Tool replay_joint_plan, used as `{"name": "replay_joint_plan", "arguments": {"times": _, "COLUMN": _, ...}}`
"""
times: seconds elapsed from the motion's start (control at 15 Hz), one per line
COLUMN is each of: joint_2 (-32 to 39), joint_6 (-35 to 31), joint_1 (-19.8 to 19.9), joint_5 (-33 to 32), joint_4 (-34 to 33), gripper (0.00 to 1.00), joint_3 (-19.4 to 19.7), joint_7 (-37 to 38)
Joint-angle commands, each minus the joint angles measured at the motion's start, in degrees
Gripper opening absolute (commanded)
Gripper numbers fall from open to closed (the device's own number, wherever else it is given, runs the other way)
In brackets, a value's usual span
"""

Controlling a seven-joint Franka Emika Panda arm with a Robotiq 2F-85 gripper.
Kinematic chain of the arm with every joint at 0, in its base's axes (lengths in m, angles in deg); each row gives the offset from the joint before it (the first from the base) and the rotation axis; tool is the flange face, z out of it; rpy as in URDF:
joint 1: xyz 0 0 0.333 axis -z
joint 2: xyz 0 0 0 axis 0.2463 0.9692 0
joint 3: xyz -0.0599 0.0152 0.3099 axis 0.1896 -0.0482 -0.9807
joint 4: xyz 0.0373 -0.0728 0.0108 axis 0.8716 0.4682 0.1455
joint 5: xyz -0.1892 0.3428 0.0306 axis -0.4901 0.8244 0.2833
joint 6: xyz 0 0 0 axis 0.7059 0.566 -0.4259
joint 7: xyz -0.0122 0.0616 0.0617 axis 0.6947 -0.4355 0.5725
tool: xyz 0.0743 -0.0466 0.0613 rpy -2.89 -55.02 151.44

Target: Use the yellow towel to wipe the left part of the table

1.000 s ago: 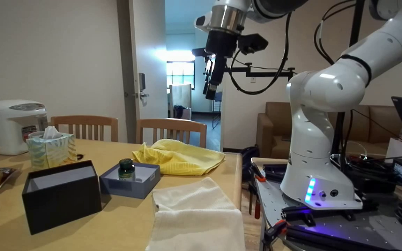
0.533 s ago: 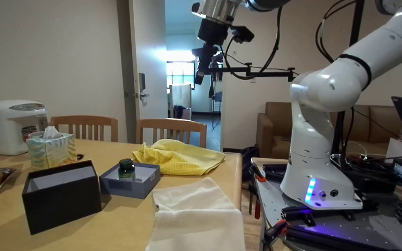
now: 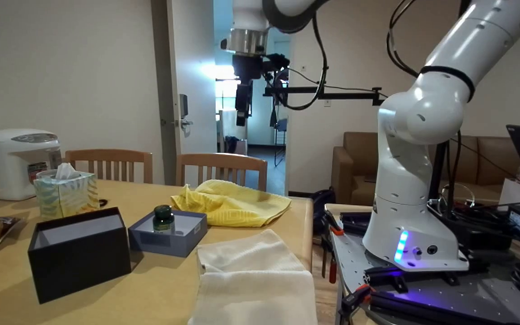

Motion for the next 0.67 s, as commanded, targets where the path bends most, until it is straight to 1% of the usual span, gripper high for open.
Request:
{"name": "replay_joint_plan", "arguments": {"times": 0.0, "joint_2": 14.78, "joint_6": 1.64, "joint_1": -2.06, "joint_5": 5.53, "joint_4": -8.11, "gripper": 1.0, "joint_3": 4.58, "joint_7": -6.34}}
{"name": "replay_joint_plan", "arguments": {"times": 0.07, "joint_2": 6.96, "joint_6": 0.15, "joint_1": -0.69, "joint_5": 2.61, "joint_4": -2.83, "gripper": 1.0, "joint_3": 2.84, "joint_7": -3.07}}
{"name": "replay_joint_plan", "arguments": {"times": 0.2, "joint_2": 12.78, "joint_6": 0.13, "joint_1": -0.96, "joint_5": 4.15, "joint_4": -5.63, "gripper": 1.0, "joint_3": 3.87, "joint_7": -4.59}}
{"name": "replay_joint_plan", "arguments": {"times": 0.27, "joint_2": 14.43, "joint_6": 0.13, "joint_1": -1.04, "joint_5": 4.39, "joint_4": -6.6, "gripper": 1.0, "joint_3": 3.91, "joint_7": -4.69}}
{"name": "replay_joint_plan", "arguments": {"times": 0.47, "joint_2": 15.28, "joint_6": 0.31, "joint_1": -1.37, "joint_5": 4.5, "joint_4": -7.51, "gripper": 1.0, "joint_3": 3.83, "joint_7": -4.71}}
{"name": "replay_joint_plan", "arguments": {"times": 0.53, "joint_2": 16.0, "joint_6": 3.72, "joint_1": -1.47, "joint_5": 5.0, "joint_4": -9.26, "gripper": 1.0, "joint_3": 3.66, "joint_7": -4.16}}
{"name": "replay_joint_plan", "arguments": {"times": 0.6, "joint_2": 18.6, "joint_6": 9.54, "joint_1": -1.84, "joint_5": 6.36, "joint_4": -12.93, "gripper": 1.0, "joint_3": 4.03, "joint_7": -5.72}}
